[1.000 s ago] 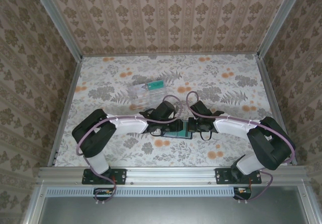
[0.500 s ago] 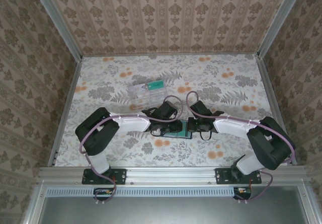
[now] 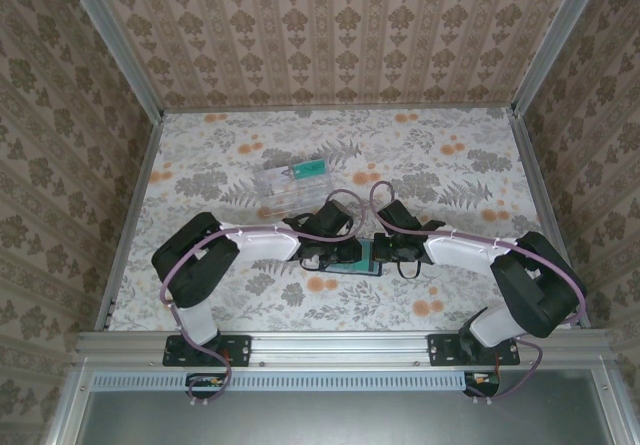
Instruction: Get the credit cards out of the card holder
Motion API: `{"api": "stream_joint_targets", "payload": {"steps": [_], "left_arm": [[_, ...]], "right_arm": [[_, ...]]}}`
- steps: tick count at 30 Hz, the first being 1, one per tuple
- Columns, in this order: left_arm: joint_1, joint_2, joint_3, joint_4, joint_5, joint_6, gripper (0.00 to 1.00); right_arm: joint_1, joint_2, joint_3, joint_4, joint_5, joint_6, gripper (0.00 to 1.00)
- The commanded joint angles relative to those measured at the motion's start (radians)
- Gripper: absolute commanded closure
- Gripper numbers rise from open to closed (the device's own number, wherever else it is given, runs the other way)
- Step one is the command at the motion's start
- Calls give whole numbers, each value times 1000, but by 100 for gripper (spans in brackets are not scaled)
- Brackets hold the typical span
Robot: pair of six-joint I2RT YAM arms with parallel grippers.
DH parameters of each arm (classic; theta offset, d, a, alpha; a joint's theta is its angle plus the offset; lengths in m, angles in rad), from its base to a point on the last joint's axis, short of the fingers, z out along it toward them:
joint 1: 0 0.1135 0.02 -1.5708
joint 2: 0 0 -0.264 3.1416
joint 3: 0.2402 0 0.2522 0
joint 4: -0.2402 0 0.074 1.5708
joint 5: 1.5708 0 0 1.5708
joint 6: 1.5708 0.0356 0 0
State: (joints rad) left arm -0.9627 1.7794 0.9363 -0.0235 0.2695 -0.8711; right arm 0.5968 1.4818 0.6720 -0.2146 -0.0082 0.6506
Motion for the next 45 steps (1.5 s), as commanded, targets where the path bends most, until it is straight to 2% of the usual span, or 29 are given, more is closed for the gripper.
{"api": "stream_joint_targets", "payload": {"steps": [1,6,8,9,15,18,24,30,34,39,42,45], "left_arm": [[6,16,-13,6,31,-16,82],[16,-3,-33,21,30,-27,88],[18,-13,-36,19,25,-26,96],[19,-16,-37,14,22,-26,96],[33,-73,-45,-52,-27,1,93],[45,-99,-62,-59,-35,9,92],[54,-129,-89,-44,-42,12,92],[72,-131,-115,-21,-41,6,92],[74,-122,-125,-13,-40,1,92],[76,-118,-138,-10,-41,-6,92],[77,-119,-145,-10,-45,-6,92],[77,-115,-143,-9,-46,-6,92]], "right_arm": [[19,18,-14,9,-18,6,95],[23,30,-8,9,-16,6,95],[23,32,-5,3,-10,6,95],[23,29,-3,-1,-7,5,95],[23,-46,36,-102,78,-25,92],[23,-109,61,-159,119,-40,87],[62,-193,96,-208,123,-26,80],[152,-140,119,-178,92,35,79],[188,-36,140,-148,82,52,79],[188,17,146,-171,118,57,78],[181,-11,135,-215,176,57,77],[150,-38,108,-227,182,56,77]]}}
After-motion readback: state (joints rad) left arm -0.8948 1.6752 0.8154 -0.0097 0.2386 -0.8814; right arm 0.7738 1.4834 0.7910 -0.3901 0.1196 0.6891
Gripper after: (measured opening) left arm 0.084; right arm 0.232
